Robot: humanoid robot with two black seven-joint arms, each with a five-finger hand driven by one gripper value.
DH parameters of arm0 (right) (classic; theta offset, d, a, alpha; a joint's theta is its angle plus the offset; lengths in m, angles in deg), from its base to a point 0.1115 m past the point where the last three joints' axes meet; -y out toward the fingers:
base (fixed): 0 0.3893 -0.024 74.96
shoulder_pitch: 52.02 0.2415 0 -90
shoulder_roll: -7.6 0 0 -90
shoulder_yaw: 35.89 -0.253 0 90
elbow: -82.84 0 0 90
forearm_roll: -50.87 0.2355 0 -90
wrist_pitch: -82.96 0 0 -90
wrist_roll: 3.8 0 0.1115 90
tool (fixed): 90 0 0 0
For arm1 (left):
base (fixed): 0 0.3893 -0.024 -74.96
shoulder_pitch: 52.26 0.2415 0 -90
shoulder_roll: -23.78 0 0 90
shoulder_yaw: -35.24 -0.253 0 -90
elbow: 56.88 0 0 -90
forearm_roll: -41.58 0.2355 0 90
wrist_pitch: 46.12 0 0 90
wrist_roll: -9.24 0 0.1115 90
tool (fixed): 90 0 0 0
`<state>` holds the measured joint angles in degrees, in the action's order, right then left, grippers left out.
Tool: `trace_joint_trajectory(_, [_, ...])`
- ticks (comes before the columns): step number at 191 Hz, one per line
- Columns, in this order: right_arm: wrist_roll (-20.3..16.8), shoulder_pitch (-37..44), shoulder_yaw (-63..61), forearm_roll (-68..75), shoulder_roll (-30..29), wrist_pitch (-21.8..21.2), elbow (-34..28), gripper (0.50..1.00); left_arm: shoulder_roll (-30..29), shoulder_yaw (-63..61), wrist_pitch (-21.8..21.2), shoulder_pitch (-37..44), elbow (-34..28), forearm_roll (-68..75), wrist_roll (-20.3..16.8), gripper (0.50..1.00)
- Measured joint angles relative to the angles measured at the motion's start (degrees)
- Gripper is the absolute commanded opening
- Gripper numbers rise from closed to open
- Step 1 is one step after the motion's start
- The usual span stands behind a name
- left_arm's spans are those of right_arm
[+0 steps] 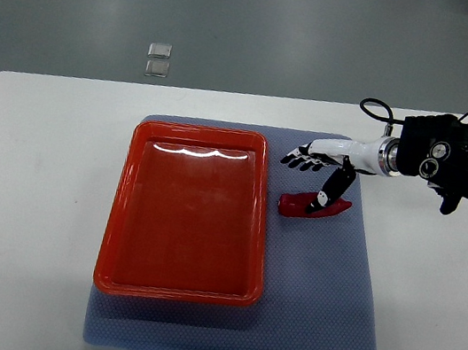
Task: Place red pepper on red tray
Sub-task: 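Reach the right hand down over the red pepper beside the tray, then close the right hand fingers around the red pepper and lift it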
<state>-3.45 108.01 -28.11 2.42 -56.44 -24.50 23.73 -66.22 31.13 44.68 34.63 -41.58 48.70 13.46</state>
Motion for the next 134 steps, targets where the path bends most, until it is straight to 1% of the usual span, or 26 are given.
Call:
trace_joint_trajectory(53, [0.0, -2.3, 0.8, -4.7, -0.1, 2.0, 0.3, 0.913, 0.0, 0.0, 0.0, 0.0, 0.0, 0.0, 0.0, 1.000])
trace_joint_trajectory(68, [0.0, -2.9, 0.8, -5.6, -0.1, 2.5, 0.4, 0.901, 0.0, 0.0, 0.0, 0.0, 0.0, 0.0, 0.0, 1.000])
trace_joint_trajectory(74, [0.0, -3.1, 0.8, -5.9, -0.1, 2.7, 0.4, 0.879, 0.0, 0.0, 0.0, 0.0, 0.0, 0.0, 0.0, 1.000])
trace_joint_trajectory(77, [0.0, -3.1, 0.8, -6.1, -0.1, 2.9, 0.4, 0.854, 0.0, 0.0, 0.0, 0.0, 0.0, 0.0, 0.0, 1.000])
trace_joint_trajectory(79, [0.0, -3.2, 0.9, -6.1, -0.1, 3.0, 0.4, 0.854, 0.0, 0.0, 0.0, 0.0, 0.0, 0.0, 0.0, 1.000])
trace_joint_trajectory(80, [0.0, -3.2, 0.9, -6.1, -0.1, 3.0, 0.4, 0.838, 0.0, 0.0, 0.0, 0.0, 0.0, 0.0, 0.0, 1.000])
trace_joint_trajectory(86, [0.0, -3.3, 0.9, -6.2, -0.1, 3.2, 0.4, 0.811, 0.0, 0.0, 0.0, 0.0, 0.0, 0.0, 0.0, 1.000])
trace_joint_trajectory(92, [0.0, -3.4, 0.9, -6.3, -0.1, 3.4, 0.4, 0.797, 0.0, 0.0, 0.0, 0.0, 0.0, 0.0, 0.0, 1.000])
trace_joint_trajectory(102, [0.0, -3.4, 0.9, -6.4, 0.0, 3.5, 0.5, 0.789, 0.0, 0.1, 0.0, 0.0, 0.0, 0.0, 0.0, 1.000])
trace_joint_trajectory(107, [0.0, -3.5, 0.9, -6.5, 0.0, 3.6, 0.5, 0.768, 0.0, 0.1, 0.0, 0.0, 0.0, 0.0, 0.0, 1.000])
trace_joint_trajectory(117, [0.0, -3.5, 0.9, -6.7, 0.0, 3.7, 0.5, 0.754, 0.0, 0.1, -0.1, 0.0, 0.0, 0.0, 0.0, 1.000])
trace_joint_trajectory(124, [0.0, -3.5, 0.9, -7.0, 0.0, 3.8, 0.5, 0.715, 0.0, 0.1, -0.1, 0.0, -0.1, 0.0, 0.0, 1.000])
trace_joint_trajectory(132, [0.1, -3.5, 0.9, -7.4, 0.0, 4.0, 0.5, 0.689, 0.0, 0.1, -0.1, 0.0, -0.1, 0.0, 0.0, 1.000])
trace_joint_trajectory(134, [0.1, -3.5, 0.9, -7.5, 0.0, 4.1, 0.5, 0.688, 0.0, 0.1, -0.1, 0.0, -0.1, 0.0, 0.0, 1.000])
